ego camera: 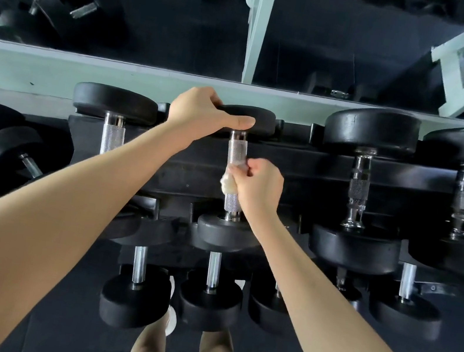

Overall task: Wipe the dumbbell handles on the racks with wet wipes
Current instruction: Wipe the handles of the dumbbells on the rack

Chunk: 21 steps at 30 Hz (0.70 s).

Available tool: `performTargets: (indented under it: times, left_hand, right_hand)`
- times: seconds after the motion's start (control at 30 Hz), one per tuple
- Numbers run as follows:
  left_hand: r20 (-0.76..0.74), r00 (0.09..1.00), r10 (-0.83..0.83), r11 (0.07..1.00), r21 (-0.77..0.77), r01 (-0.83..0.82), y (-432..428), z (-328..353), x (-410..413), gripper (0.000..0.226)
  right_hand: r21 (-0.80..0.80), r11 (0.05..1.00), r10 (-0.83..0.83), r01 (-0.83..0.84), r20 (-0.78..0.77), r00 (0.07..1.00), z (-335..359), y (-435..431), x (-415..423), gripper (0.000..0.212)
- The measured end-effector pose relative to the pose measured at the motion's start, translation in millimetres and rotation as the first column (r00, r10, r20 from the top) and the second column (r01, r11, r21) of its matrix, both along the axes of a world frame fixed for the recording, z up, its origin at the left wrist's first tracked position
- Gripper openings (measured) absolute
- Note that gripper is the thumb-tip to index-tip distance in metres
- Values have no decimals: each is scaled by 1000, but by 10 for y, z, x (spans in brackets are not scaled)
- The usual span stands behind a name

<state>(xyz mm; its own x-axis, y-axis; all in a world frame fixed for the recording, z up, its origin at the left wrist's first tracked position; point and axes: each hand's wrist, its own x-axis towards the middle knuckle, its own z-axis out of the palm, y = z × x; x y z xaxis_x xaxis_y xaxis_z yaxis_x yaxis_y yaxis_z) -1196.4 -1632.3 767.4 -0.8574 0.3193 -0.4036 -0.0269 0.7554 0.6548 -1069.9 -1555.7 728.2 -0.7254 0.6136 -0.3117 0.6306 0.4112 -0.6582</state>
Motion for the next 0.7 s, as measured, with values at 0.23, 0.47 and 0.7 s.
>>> performTargets:
  times: [0.23,0.47,0.7]
  left_hand:
    - [33,999,4,1000,28,-5,-15,11,16,63]
    - [17,999,-30,1000,0,30,-6,45,5,65]
    - [47,999,-6,997,72,2,-89,-6,-11,62]
  right_hand:
    - [-56,979,202,-195,316,927,-115,94,414,41]
    - [65,971,-225,228,-55,973,51,366,207,18]
    - [-204,978,57,-50,27,998,-78,-30,266,39]
